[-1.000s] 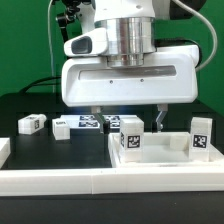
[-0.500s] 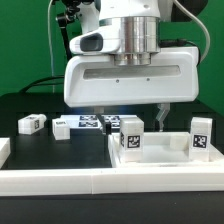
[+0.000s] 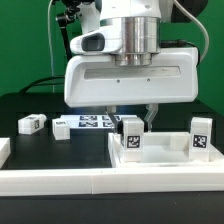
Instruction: Assemble square table
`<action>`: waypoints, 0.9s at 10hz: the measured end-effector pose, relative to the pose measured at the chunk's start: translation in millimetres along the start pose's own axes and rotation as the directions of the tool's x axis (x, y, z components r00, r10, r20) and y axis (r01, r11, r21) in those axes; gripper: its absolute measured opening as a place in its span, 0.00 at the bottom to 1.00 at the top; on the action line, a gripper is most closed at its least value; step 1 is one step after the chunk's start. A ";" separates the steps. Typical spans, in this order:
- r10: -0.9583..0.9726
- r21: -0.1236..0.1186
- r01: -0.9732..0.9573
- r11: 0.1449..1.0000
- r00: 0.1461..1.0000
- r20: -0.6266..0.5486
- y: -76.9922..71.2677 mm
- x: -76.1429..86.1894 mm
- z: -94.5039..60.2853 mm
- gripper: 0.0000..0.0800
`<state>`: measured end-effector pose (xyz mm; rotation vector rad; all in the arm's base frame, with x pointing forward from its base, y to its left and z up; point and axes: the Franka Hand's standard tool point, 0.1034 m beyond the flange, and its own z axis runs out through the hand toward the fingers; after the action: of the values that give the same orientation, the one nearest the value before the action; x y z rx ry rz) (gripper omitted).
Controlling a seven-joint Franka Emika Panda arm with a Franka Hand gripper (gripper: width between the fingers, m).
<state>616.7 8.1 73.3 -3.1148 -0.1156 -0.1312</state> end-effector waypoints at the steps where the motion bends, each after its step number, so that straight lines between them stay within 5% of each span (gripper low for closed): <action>1: 0.001 0.000 -0.001 1.000 1.000 0.000 0.0 0.0 0.0 0.36; 3: 0.230 0.009 -0.230 0.973 0.973 -0.007 0.7 0.4 0.0 0.36; 5: 0.584 0.022 -0.584 0.811 0.812 -0.005 2.7 -0.4 0.5 0.36; 9: 0.895 0.018 -0.895 0.445 0.445 0.017 1.0 -2.2 1.1 0.36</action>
Offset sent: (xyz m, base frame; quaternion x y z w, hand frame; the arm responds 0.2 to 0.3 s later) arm -0.0092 -0.0028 0.0017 0.0308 0.0193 0.4715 0.8811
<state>614.6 7.0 71.9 -2.6543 1.5101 -0.0827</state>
